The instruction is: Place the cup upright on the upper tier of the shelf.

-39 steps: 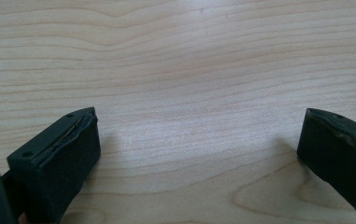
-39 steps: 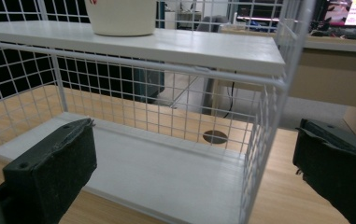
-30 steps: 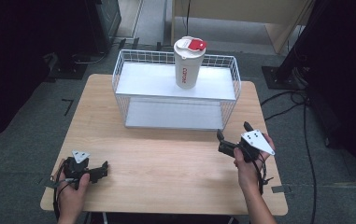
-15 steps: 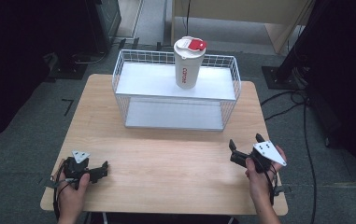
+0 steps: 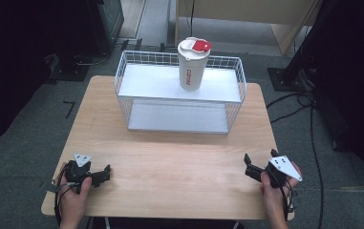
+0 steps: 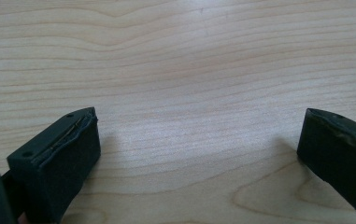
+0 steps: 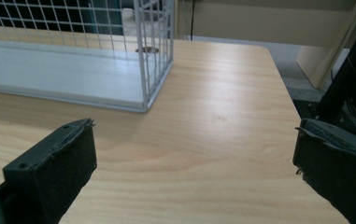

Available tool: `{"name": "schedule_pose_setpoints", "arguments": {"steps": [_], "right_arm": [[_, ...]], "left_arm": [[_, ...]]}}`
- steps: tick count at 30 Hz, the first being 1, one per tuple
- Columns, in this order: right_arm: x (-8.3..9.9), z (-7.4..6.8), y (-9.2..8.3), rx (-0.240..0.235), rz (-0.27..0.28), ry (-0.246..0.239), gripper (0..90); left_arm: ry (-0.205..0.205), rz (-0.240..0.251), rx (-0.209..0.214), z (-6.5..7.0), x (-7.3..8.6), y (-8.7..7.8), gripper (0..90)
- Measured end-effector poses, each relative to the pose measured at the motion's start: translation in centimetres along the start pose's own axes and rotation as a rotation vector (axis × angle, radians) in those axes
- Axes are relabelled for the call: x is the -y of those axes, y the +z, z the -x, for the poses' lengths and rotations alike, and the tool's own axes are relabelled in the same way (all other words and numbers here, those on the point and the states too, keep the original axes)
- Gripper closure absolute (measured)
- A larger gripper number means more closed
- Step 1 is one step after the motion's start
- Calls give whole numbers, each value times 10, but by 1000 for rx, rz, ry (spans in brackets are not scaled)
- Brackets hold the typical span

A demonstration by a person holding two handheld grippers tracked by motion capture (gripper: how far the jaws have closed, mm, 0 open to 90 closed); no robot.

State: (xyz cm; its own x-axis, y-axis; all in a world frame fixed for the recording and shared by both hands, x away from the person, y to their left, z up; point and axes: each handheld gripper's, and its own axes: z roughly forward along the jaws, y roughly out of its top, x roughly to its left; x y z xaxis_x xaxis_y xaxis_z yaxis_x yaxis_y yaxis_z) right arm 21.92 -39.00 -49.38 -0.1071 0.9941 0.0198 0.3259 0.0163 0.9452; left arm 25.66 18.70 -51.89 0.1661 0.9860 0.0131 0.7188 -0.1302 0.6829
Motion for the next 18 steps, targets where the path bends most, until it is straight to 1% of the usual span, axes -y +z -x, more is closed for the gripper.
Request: {"name": "schedule_pose_setpoints", "arguments": {"steps": [1, 3, 6, 11, 12, 13, 16, 18], "right_arm": [[3, 1, -1, 8, -5, -1, 0], [10, 4, -4, 5, -15, -1, 0], [20, 6, -8, 7, -43, 7, 0], [29, 14, -15, 33, -79, -17, 0], [31, 15, -16, 43, -92, -22, 0], [32, 17, -17, 42, -105, -22, 0], [34, 23, -22, 33, -113, 19, 0], [35, 26, -25, 20, -132, 39, 0]], "left_arm": [[0, 0, 0, 0, 0, 0, 0], [0, 0, 0, 0, 0, 0, 0], [0, 0, 0, 0, 0, 0, 0], [0, 0, 0, 0, 0, 0, 0], [0, 0, 0, 0, 0, 0, 0], [0, 0, 1, 0, 0, 0, 0], [-1, 1, 0, 0, 0, 0, 0], [-1, 1, 0, 0, 0, 0, 0]]}}
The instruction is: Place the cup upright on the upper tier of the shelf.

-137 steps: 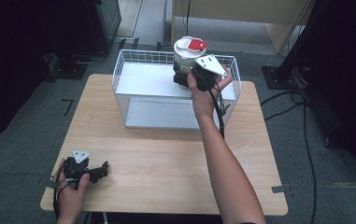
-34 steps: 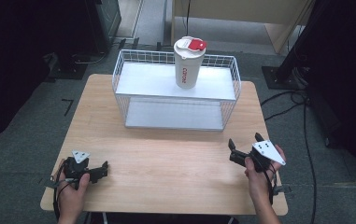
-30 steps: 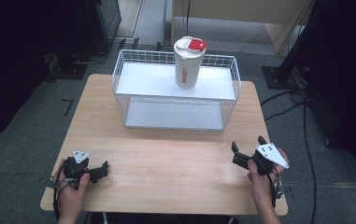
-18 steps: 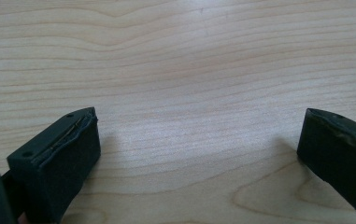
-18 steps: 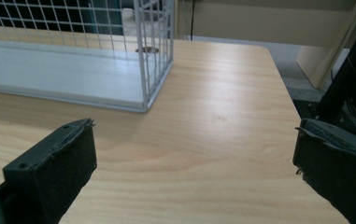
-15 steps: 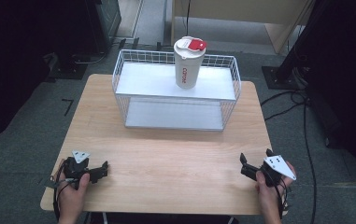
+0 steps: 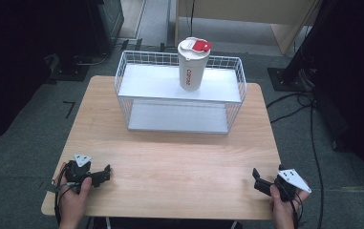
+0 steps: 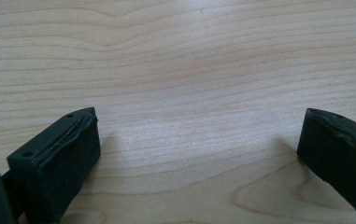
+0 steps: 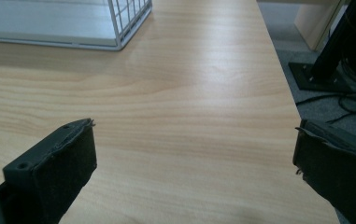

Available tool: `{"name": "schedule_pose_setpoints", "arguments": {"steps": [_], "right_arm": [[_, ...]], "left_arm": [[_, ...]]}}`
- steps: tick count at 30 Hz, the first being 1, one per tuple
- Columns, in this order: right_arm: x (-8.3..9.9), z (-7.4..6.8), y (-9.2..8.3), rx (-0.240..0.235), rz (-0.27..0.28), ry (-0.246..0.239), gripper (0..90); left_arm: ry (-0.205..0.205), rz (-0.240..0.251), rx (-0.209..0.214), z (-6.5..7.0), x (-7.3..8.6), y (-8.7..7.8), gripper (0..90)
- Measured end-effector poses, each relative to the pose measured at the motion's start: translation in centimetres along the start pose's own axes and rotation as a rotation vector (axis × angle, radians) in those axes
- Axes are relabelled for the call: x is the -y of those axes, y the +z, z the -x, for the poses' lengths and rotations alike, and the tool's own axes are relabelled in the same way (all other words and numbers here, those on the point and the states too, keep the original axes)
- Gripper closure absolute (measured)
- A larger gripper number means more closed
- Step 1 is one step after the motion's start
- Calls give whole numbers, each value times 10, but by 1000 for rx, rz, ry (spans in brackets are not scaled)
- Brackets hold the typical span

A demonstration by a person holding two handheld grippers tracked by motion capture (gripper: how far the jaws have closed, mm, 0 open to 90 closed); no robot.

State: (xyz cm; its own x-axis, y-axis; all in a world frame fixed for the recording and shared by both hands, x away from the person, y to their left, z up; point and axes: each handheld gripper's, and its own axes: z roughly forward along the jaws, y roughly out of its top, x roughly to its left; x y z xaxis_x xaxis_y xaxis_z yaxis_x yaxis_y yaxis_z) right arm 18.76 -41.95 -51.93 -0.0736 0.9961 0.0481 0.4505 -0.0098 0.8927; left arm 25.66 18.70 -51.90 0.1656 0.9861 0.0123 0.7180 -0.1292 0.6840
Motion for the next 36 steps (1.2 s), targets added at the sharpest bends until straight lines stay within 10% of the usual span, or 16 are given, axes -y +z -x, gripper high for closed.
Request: {"name": "schedule_pose_setpoints", "arguments": {"steps": [7, 36], "right_arm": [[2, 9, 0, 33, -126, -28, 0], [1, 7, 13, -87, -322, -90, 0]], "left_arm": [[0, 0, 0, 0, 0, 0, 0], [0, 0, 0, 0, 0, 0, 0]]}}
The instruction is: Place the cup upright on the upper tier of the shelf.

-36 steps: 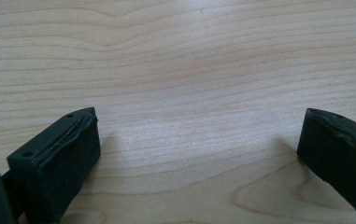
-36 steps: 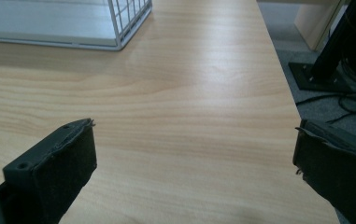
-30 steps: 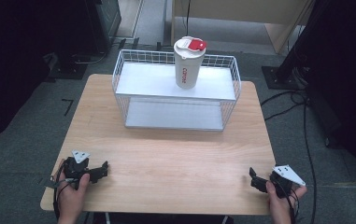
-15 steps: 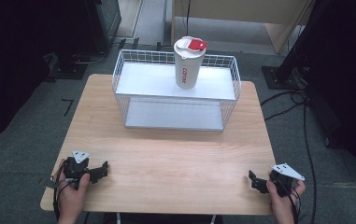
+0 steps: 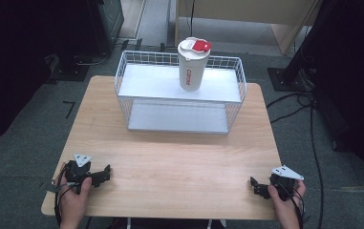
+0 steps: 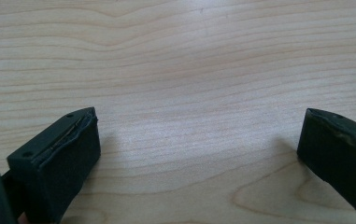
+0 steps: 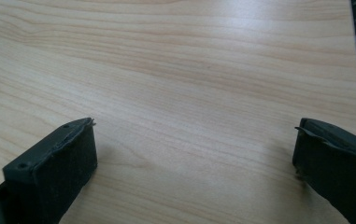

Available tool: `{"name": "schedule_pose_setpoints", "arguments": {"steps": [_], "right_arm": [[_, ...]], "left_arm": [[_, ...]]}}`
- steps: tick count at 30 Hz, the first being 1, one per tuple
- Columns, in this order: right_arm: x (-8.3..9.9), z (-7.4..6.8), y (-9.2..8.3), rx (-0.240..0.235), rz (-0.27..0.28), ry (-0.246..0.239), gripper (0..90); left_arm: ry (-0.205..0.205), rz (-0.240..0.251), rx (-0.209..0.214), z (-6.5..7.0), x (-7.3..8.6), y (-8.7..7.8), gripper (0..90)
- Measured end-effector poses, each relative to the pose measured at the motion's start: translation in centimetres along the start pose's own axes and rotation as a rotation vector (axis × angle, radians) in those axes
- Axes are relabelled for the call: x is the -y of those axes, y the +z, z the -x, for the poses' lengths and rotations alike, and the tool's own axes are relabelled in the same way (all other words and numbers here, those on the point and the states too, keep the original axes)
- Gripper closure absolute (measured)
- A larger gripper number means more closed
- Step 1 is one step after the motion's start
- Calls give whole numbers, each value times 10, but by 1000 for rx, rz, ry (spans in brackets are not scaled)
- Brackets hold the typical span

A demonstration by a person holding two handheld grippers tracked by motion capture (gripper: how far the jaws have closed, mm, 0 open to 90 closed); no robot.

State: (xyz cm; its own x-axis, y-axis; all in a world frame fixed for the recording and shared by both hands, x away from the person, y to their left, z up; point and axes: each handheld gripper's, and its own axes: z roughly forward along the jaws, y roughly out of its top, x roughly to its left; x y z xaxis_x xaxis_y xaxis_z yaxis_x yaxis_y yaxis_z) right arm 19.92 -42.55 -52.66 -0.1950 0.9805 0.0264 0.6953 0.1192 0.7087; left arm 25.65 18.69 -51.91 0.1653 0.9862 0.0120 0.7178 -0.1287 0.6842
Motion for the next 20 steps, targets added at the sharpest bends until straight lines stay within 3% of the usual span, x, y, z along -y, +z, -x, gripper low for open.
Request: {"name": "schedule_pose_setpoints", "arguments": {"steps": [20], "right_arm": [[0, 0, 0, -4, 0, -4, 0]], "left_arm": [[1, 0, 0, 0, 0, 0, 0]]}}
